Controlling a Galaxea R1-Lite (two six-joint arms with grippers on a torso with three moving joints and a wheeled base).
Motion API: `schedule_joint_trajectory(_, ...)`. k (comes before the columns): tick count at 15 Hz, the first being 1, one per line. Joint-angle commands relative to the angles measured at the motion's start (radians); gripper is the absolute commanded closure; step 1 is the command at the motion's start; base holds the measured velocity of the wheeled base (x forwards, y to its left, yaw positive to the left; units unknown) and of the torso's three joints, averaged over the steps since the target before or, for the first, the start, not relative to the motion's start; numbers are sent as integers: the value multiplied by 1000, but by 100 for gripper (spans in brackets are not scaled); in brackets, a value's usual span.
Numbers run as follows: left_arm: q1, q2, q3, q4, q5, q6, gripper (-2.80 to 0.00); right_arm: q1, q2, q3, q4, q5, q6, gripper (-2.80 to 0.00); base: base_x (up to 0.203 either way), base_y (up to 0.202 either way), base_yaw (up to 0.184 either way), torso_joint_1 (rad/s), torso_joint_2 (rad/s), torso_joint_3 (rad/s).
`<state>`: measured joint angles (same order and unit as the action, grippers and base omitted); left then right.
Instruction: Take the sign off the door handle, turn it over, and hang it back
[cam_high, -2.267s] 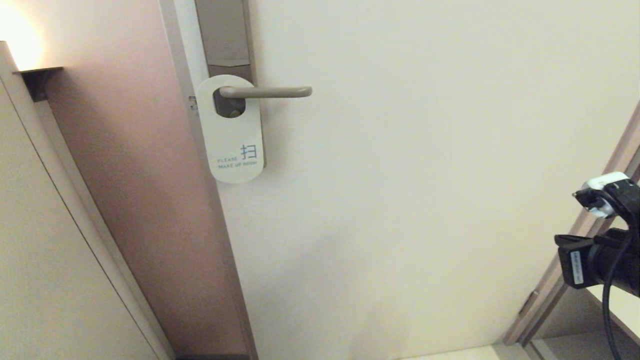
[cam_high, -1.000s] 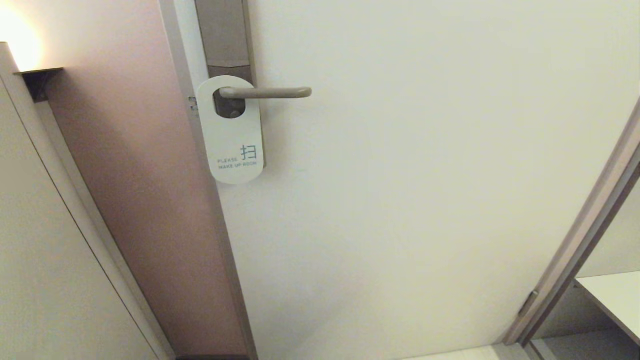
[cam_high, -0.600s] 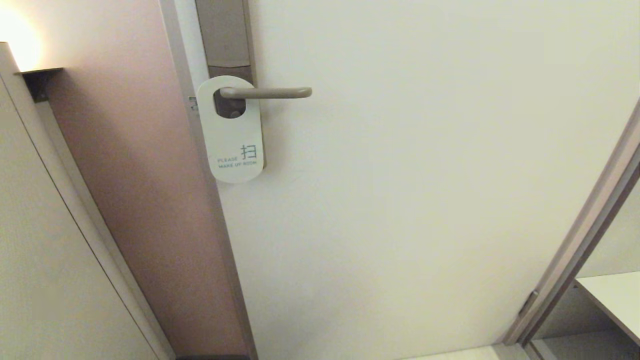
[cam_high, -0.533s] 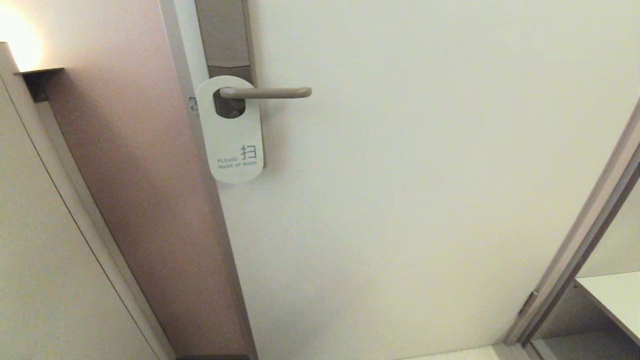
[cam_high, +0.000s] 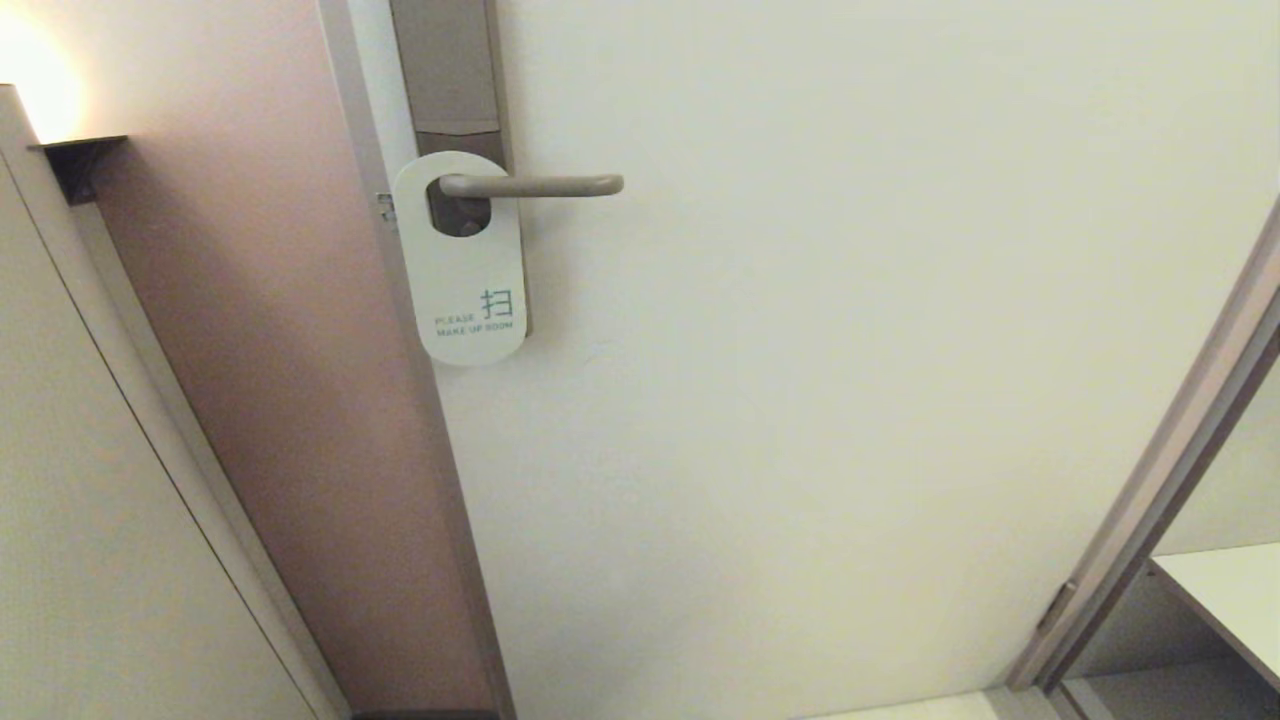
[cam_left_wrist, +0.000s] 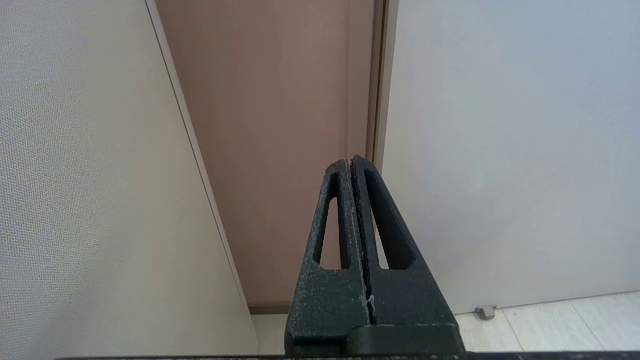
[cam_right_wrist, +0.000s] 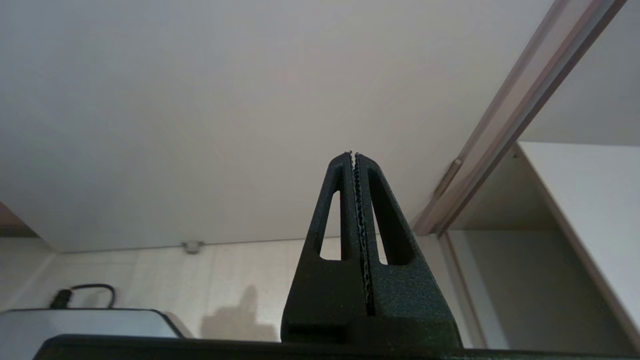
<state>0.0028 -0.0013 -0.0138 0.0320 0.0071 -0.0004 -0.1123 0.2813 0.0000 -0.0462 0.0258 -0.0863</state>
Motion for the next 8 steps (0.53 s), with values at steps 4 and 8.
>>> schedule_joint_trajectory(4, 0, 1, 0, 0, 1, 0, 0, 79, -30, 0, 14, 0, 20, 0, 0, 0, 0, 0, 0, 0)
schedule_joint_trajectory(8, 0, 1, 0, 0, 1, 0, 0, 125, -151, 0, 44, -1, 33, 0, 0, 0, 0, 0, 0, 0)
